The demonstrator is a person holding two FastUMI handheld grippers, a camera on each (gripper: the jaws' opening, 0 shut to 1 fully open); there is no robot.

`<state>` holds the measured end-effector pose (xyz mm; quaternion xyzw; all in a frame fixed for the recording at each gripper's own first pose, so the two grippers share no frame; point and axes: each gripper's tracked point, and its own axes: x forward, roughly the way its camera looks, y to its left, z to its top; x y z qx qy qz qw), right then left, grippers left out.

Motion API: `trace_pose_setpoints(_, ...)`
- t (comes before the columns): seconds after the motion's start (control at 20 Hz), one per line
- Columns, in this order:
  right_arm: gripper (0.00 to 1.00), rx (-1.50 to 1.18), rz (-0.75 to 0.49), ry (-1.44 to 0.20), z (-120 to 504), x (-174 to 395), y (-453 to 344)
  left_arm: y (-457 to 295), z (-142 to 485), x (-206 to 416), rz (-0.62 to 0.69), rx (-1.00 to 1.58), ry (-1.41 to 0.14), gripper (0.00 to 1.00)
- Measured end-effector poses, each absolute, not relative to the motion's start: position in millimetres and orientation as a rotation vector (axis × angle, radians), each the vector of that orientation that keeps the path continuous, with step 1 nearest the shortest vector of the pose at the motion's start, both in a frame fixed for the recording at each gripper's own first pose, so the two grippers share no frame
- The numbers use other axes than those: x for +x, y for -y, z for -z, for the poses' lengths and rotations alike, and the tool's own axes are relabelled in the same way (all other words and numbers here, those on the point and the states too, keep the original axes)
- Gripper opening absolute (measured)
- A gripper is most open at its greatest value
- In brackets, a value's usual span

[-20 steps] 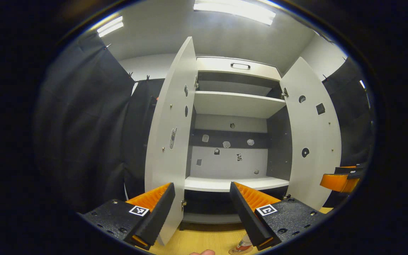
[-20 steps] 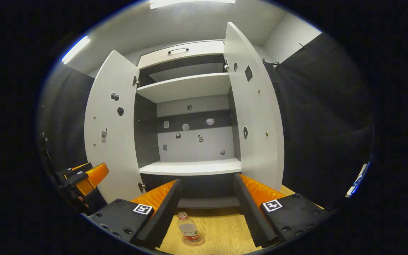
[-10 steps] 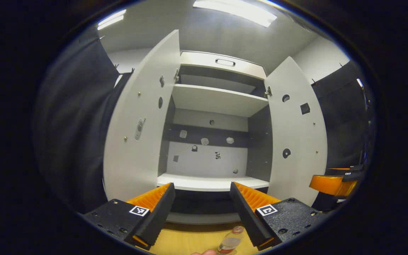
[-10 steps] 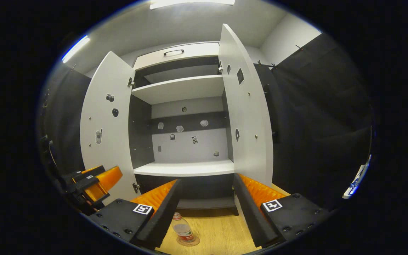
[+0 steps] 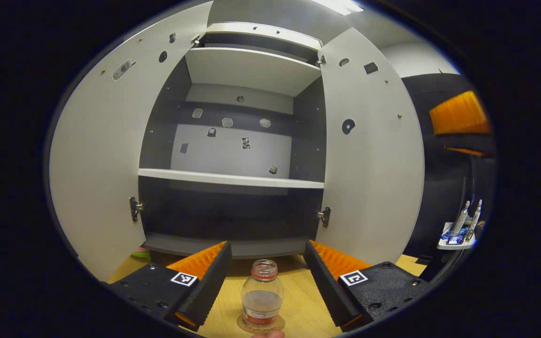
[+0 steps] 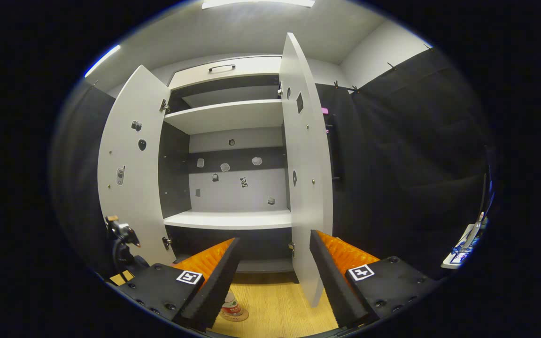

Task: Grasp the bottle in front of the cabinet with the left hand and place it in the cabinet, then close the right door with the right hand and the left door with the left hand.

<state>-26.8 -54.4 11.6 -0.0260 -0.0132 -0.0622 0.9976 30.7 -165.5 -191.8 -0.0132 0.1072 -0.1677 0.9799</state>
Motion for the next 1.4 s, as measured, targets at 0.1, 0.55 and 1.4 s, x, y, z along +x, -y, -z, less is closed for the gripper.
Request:
trace_pose_setpoints(0.1,0.97,-0.052,0.138,0.016,-9.8,-29.1,61.4,169.3,221.4,28.8,0.329,0.019,-0.240,0.95)
trace_pose_setpoints(0.55,0.97,-0.074,0.147,-0.016,-4.8,-34.0,73.2,157.5,307.6,15.3,0.245,-0.026,-0.365,0.95)
trace_pose_setpoints(1.4,0.97,-0.043,0.131,-0.007,3.9,-29.2,68.4,120.5,54.4,60.2,0.300,-0.136,-0.211,0.73)
